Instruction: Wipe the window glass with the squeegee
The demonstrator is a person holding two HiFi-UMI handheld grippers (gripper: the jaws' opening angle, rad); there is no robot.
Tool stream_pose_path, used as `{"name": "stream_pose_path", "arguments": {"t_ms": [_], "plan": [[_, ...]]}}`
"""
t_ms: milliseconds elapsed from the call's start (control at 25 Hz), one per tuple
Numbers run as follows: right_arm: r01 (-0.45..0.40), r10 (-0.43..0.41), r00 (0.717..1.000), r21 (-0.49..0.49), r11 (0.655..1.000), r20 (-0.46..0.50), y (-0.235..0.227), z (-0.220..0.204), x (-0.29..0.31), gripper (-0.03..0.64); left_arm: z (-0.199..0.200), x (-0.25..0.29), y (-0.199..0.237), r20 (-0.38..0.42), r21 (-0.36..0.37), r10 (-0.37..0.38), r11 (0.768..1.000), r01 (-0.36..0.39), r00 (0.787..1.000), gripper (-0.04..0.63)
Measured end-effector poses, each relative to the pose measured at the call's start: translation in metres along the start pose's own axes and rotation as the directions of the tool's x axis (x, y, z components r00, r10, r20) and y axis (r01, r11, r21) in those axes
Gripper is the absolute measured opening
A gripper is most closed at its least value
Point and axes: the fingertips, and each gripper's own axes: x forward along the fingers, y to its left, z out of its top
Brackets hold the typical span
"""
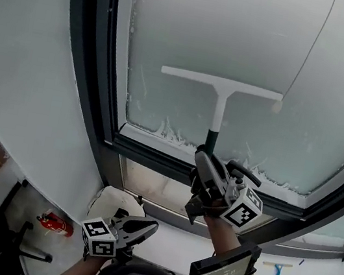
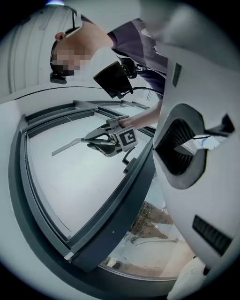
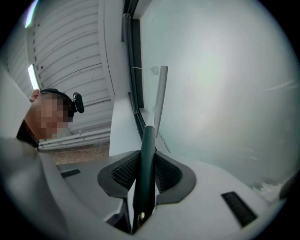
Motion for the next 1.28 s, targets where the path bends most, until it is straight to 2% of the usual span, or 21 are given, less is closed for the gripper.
{"name": "stream_pose_path", "arguments": {"t_ms": [200,360,640,880,1280], "plan": [[-0.016,0.025,0.997,-0.124,0.992,0.075,0.011,0.011,0.086,0.097,0.021,-0.034,0.017,-0.077,0.036,-0.129,0.991,0.132,0.989,0.005],[-0.024,0.044,0.990,-0.152,0.988,0.131,0.014,0.031,0.143,0.097,0.039,-0.055,0.024,-0.081,0.047,-0.192,0.979,0.196,0.978,0.005],[-0.022,0.055,0.988,-0.220,0.975,0.146,0.012,0.063,0.210,0.097,0.053,-0.080,0.040,-0.051,0.054,-0.189,0.980,0.192,0.981,0.005],[-0.019,0.043,0.990,-0.175,0.984,0.132,-0.004,0.065,0.238,0.097,0.061,-0.084,0.050,-0.043,0.064,-0.190,0.979,0.193,0.981,0.005],[-0.056,0.065,0.996,-0.124,0.991,0.067,-0.004,0.058,0.235,0.097,0.059,-0.084,0.060,-0.043,0.031,-0.171,0.985,0.172,0.984,0.005]]}}
